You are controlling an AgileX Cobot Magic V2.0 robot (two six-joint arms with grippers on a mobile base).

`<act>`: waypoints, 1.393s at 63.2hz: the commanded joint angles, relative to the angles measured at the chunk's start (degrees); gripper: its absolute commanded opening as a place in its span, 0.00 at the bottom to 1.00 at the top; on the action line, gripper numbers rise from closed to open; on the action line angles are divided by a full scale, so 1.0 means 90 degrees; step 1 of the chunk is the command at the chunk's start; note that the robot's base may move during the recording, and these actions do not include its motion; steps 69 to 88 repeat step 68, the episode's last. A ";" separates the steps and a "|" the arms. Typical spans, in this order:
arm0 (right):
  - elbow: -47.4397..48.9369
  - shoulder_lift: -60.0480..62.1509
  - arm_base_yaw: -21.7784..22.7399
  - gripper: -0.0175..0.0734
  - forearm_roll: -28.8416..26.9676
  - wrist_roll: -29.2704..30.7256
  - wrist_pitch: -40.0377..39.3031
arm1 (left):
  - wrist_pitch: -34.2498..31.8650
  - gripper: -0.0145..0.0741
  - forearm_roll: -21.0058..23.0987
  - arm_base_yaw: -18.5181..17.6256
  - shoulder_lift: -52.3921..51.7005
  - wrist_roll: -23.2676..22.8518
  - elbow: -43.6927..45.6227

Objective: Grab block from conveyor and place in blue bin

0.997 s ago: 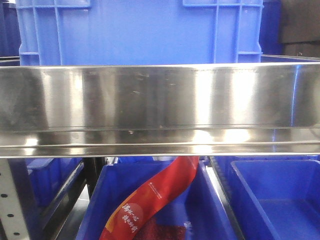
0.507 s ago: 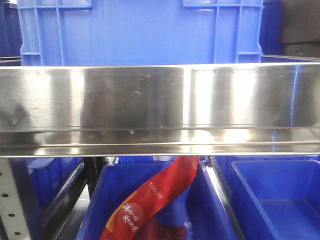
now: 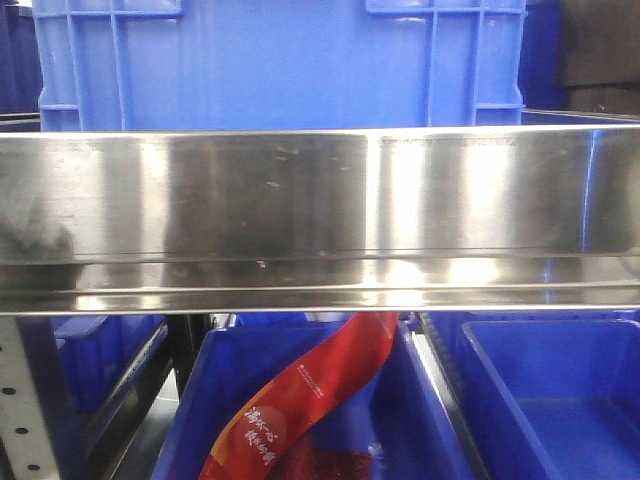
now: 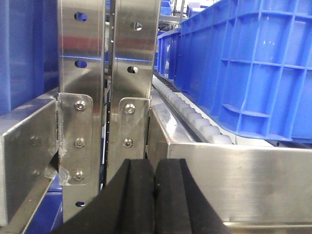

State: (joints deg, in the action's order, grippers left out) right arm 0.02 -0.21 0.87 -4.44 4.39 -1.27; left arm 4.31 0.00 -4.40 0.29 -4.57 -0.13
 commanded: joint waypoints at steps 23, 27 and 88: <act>-0.0002 0.0024 0.0017 0.01 0.0046 0.0019 -0.0073 | -0.0400 0.04 -0.0065 -0.0038 -0.0032 0.0167 0.0015; -0.0002 0.0024 0.0017 0.01 0.0046 0.0019 -0.0073 | -0.0400 0.04 -0.0065 -0.0038 -0.0032 0.0167 0.0015; -0.0002 0.0024 0.0017 0.01 0.0046 0.0019 -0.0073 | -0.0400 0.04 -0.0065 -0.0038 -0.0032 0.0167 0.0015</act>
